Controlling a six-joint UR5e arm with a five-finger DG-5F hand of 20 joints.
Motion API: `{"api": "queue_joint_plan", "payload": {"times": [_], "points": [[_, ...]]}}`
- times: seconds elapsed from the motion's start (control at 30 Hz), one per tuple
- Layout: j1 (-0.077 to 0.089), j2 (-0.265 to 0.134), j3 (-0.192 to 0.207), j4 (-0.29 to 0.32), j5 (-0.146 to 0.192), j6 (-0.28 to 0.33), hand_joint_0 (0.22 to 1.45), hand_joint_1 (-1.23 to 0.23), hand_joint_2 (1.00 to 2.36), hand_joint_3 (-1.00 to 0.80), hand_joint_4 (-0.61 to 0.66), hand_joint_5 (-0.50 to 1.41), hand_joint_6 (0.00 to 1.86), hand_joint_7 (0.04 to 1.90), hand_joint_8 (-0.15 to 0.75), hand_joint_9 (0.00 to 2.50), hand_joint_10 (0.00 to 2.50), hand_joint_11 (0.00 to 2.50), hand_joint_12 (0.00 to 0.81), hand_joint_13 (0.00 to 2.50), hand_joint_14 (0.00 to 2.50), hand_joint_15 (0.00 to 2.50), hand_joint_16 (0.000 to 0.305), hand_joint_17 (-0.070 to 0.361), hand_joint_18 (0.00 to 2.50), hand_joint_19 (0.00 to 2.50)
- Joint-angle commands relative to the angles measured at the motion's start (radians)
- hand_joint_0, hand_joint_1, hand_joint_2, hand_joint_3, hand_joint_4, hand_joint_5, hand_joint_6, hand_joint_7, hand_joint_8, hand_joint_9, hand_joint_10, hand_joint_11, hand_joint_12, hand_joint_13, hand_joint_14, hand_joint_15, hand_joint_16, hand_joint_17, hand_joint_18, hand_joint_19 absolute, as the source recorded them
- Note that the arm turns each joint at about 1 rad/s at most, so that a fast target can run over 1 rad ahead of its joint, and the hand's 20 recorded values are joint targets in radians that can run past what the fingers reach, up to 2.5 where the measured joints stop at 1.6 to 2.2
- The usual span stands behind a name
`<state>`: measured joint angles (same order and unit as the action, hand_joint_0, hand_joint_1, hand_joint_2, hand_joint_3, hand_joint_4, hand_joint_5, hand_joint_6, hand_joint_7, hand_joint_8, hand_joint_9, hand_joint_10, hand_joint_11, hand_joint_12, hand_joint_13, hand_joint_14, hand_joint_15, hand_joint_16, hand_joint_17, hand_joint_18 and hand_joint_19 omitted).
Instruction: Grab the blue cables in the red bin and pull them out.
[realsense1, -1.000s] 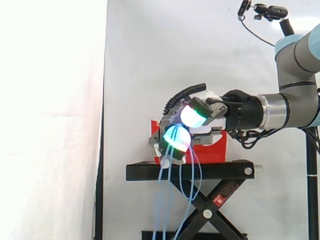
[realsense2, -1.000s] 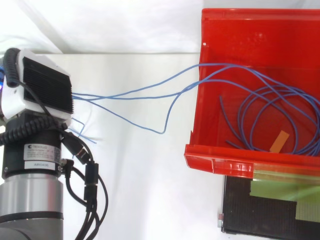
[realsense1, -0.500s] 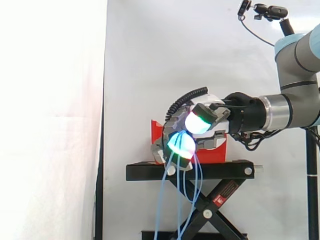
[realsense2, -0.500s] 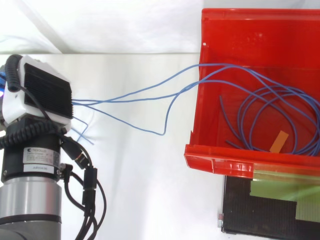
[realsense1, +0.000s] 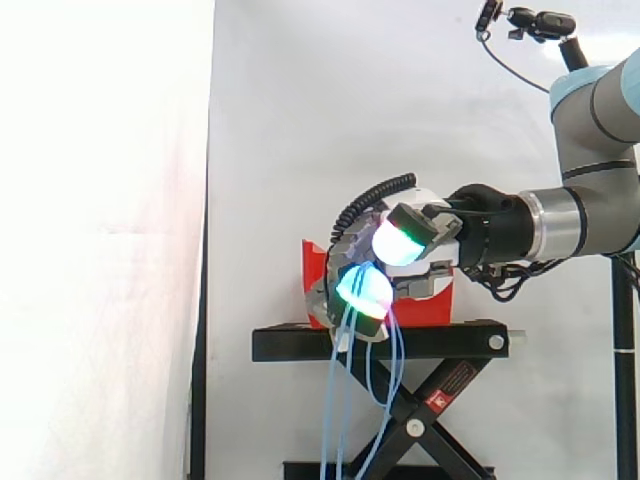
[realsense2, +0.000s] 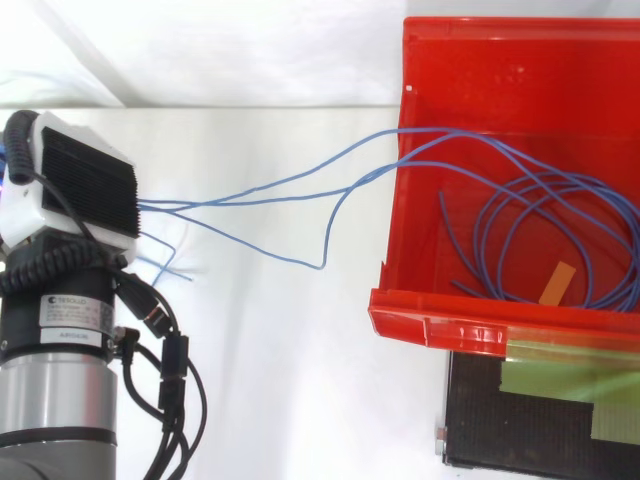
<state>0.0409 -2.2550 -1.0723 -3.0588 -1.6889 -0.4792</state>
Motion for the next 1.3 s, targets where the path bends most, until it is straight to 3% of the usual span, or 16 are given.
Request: {"api": "queue_joint_plan", "payload": {"times": [0.0,0.27,0.3,0.47,1.27], "points": [[0.000,0.000,0.000,0.000,0.000,0.000,0.75,-0.77,1.00,-1.00,0.20,0.83,0.23,0.66,0.383,0.66,0.01,1.32,0.433,1.04,0.02,1.11,0.046,0.104,0.55,0.74],[0.005,0.000,0.000,0.002,0.000,-0.002,0.75,-0.77,1.00,-1.00,0.20,0.83,0.24,0.66,0.389,0.70,0.00,1.50,0.432,1.05,0.02,1.12,0.046,0.104,0.55,0.75],[0.005,0.000,0.000,0.002,0.000,-0.002,0.75,-0.77,1.00,-1.00,0.21,0.83,0.24,0.66,0.389,0.70,0.17,1.46,0.431,1.05,0.02,1.12,0.046,0.104,0.55,0.75],[0.007,0.000,0.000,0.000,0.000,-0.002,0.75,-0.77,1.00,-1.00,0.21,0.82,0.24,0.65,0.387,0.70,0.20,1.44,0.437,1.05,0.01,1.14,0.046,0.104,0.54,0.75],[0.008,0.015,0.005,0.002,0.000,-0.003,0.71,-0.75,1.00,-1.00,0.22,0.83,0.22,0.66,0.396,0.76,0.17,1.44,0.448,1.11,0.01,1.17,0.047,0.106,0.56,0.75]]}}
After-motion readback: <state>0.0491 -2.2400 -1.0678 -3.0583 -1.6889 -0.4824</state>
